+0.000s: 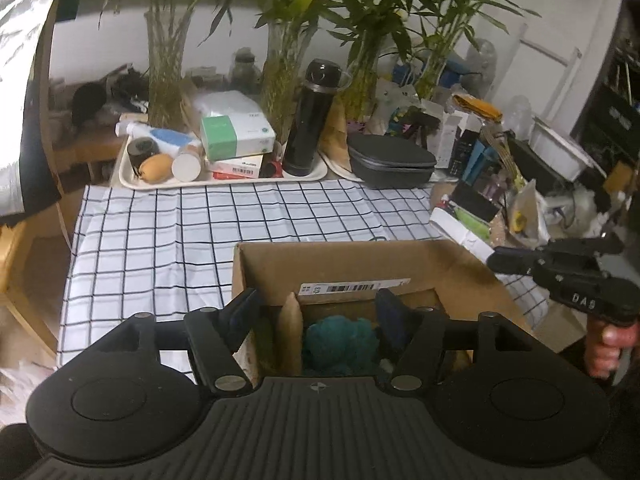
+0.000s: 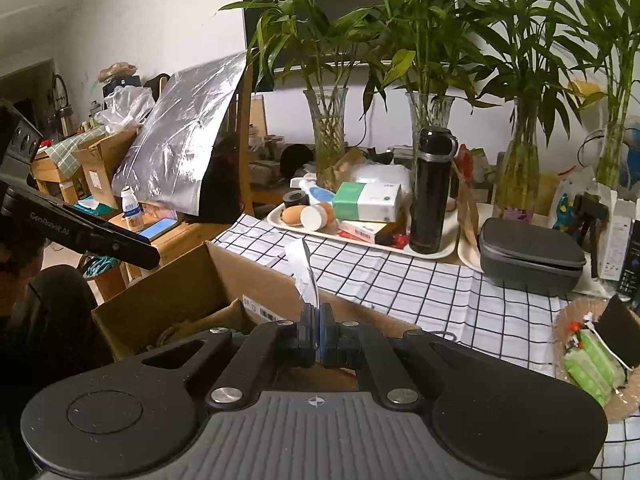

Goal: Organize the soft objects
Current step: 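Carry the green packet and white cable over the box and open both grippers, then withdraw both open grippers from the box back over the table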

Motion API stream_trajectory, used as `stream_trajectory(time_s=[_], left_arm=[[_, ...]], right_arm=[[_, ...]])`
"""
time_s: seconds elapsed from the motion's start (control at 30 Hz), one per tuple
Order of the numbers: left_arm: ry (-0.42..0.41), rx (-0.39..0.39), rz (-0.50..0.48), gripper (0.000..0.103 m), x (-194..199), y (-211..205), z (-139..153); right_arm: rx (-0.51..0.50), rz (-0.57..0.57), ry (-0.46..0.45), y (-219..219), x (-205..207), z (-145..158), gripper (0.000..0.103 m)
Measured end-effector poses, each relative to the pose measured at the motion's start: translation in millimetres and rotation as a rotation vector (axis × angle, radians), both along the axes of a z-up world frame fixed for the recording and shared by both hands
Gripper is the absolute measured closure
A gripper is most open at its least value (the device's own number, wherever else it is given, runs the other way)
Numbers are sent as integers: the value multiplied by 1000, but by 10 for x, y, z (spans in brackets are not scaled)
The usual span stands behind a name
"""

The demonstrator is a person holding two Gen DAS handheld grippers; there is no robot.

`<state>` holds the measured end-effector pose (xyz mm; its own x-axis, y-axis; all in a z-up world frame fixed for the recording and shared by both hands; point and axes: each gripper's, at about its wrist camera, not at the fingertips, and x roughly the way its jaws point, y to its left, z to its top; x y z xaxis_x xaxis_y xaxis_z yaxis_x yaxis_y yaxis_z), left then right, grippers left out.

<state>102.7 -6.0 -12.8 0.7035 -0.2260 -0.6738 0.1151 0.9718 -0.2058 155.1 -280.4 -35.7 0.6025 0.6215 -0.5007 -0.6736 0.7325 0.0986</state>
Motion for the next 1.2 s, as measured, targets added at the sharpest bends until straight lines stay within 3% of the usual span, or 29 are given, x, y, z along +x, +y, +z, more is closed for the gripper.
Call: stream_trajectory(time_s=[0.27, 0.33, 0.4, 0.5, 0.67, 0.9, 1.2], left_arm=[[-17, 31, 2, 40, -75, 51, 22], [-24, 48, 2, 40, -94, 51, 34], [-27, 55, 0, 40, -100, 58, 41], [-24, 61, 0, 40, -100, 67, 32], [-13, 95, 1, 40, -86, 65, 10], [14, 153, -3, 40, -63, 38, -37], [23, 160, -16, 40, -39, 53, -73]], right_arm=[[-45, 24, 36, 46, -8, -61, 97], [-96, -1, 37, 88, 6, -120, 81], [-121, -20, 24, 101, 8, -138, 41], [-95, -29, -11, 68, -18, -106, 10], [-108, -63, -8, 68, 40, -129, 0], [-150, -87, 12, 104, 96, -189, 0], [-179, -87, 28, 140, 105, -234, 0]])
